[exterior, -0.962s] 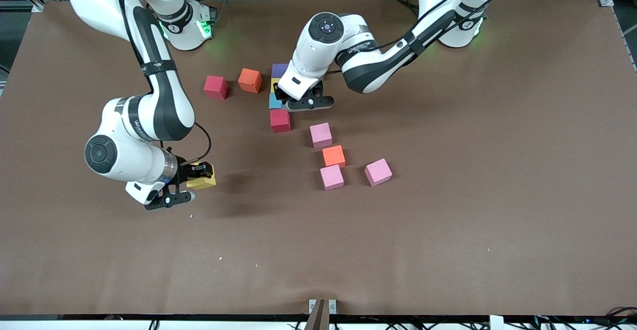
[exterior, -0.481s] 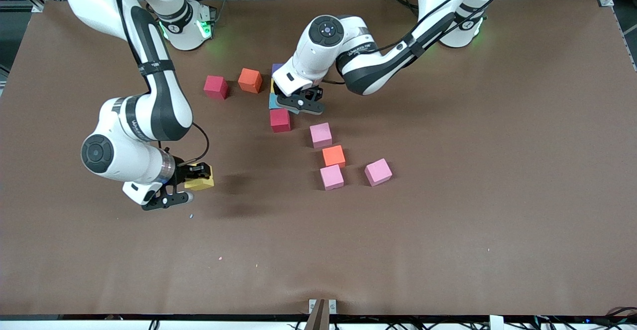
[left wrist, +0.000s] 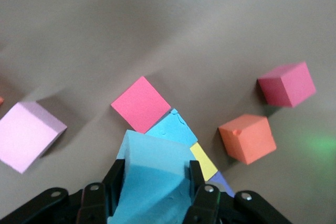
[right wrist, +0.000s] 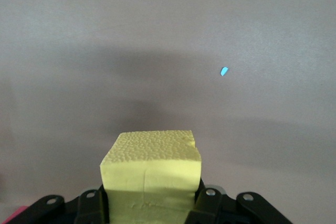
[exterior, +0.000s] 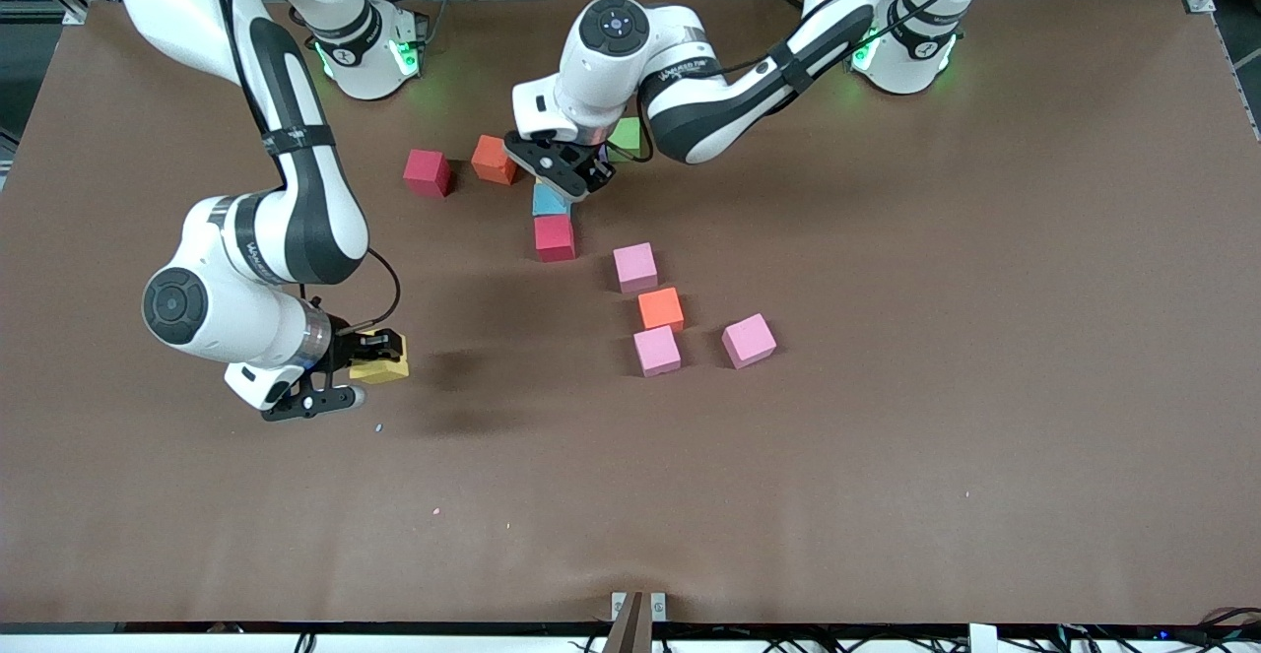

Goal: Arrange 11 blocks into digit 3

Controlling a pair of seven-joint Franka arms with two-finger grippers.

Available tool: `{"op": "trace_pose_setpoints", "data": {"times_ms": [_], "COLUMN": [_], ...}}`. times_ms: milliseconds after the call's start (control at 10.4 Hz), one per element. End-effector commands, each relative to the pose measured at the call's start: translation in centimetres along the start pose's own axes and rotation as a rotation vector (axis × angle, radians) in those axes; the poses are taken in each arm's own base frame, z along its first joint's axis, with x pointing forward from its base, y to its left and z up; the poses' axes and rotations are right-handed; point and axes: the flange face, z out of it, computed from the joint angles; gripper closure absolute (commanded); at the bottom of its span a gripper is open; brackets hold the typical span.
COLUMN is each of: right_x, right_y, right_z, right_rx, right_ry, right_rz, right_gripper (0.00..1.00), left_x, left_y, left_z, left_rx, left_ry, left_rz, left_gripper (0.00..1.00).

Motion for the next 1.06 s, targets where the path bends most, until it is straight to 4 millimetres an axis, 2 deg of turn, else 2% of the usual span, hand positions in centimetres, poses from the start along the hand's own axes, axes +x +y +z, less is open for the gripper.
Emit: {"op": "trace_pose_setpoints", "data": {"times_ms": [0,96,289,577,769,866,962], "right_x": [0.5,0.6,0.5,0.1,-0.1,-0.9,-1.4], "right_y": [1.7,2.6,2.9,3.7,6.1,7.4,9.7], "right_z": [1.5,1.6,1.8,1.7,1.8,2.1,1.9], "right_rx": [-0.018,-0.02,-0.018,-0.012,-0.009,-0.005,0.004], "right_ry": [0.009,0.013,0.005,-0.013,-0.015,-0.031,-0.045], "right_rz": [0.016,0.026,0.03,0.045,0.081,0.103,0.139], "right_gripper": [0.78,0.78,0.78,0.78,0.78,0.78,0.78], "left_x": [-0.8,-0.9,-1.7,-1.2,-1.5,-1.8,-2.6], "left_y": [0.9,0.7,2.4,1.9,2.3,2.5,2.7], "left_z": [0.9,1.3,1.3,0.7,1.0,1.5,2.0], "left_rx": [0.051,0.049,0.059,0.077,0.061,0.039,-0.01], "left_ry": [-0.07,-0.086,-0.104,-0.111,-0.123,-0.136,-0.193], "left_rz": [0.218,0.375,0.493,0.764,0.9,0.885,0.798], "left_gripper": [1.0,1.0,1.0,1.0,1.0,1.0,1.0]}}
